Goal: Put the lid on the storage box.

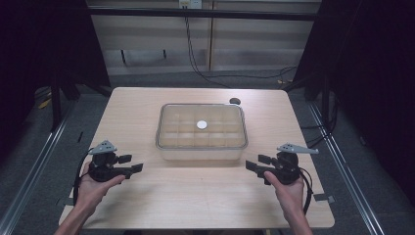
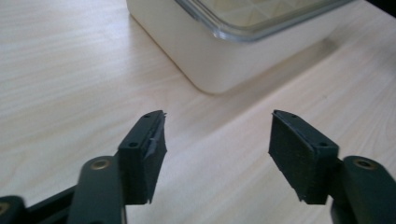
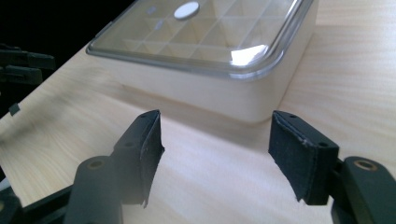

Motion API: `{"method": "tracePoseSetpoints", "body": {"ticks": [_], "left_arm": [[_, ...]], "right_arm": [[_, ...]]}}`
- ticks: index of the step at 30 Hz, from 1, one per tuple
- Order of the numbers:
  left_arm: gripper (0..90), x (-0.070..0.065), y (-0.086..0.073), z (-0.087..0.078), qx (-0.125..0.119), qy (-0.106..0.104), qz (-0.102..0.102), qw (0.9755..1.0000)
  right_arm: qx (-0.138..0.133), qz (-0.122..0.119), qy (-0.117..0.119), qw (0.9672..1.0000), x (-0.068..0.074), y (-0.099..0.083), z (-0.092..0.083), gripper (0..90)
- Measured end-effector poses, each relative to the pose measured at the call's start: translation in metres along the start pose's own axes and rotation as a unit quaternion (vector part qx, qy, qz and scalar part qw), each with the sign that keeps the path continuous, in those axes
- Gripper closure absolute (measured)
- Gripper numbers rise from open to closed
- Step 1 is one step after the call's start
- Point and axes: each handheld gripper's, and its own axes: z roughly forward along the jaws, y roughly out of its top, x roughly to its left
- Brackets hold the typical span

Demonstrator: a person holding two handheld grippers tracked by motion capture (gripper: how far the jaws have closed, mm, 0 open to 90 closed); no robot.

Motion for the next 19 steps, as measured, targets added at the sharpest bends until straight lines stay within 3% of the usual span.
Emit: {"method": "tracePoseSetpoints", "body": {"ticks": [3, 6, 7, 9, 11, 14, 15, 19], "left_arm": [[37.4, -0.005, -0.010, -0.003, 0.006, 0.009, 0.009, 0.9999], [36.8, -0.009, -0.015, -0.004, 0.004, 0.007, 0.004, 1.0000], [37.4, -0.013, -0.020, -0.004, 0.012, 0.007, 0.014, 0.9998], [36.6, -0.018, -0.026, -0.004, 0.010, -0.011, 0.012, 0.9998], [40.7, -0.022, -0.033, -0.005, 0.012, -0.008, 0.020, 0.9997], [39.2, -0.023, -0.040, -0.004, 0.015, -0.015, 0.012, 0.9997], [40.0, -0.024, -0.045, -0.003, 0.023, -0.010, 0.021, 0.9995], [36.7, -0.024, -0.048, -0.004, 0.020, -0.010, 0.019, 0.9996]], "right_arm": [[0.000, 0.004, -0.001, 1.0000, 0.003, -0.013, -0.008, 34.5], [-0.002, 0.011, -0.003, 0.9999, 0.003, -0.019, -0.012, 34.4], [-0.002, 0.014, -0.003, 0.9999, 0.003, -0.026, -0.016, 34.3], [-0.003, 0.018, -0.004, 0.9998, 0.003, -0.034, -0.021, 34.1], [-0.006, 0.027, -0.007, 0.9996, 0.003, -0.041, -0.025, 33.4], [-0.009, 0.027, -0.008, 0.9996, 0.003, -0.048, -0.030, 33.3], [-0.012, 0.031, -0.010, 0.9994, 0.002, -0.053, -0.032, 33.0], [-0.010, 0.033, -0.014, 0.9993, -0.002, -0.057, -0.032, 32.3]]}}
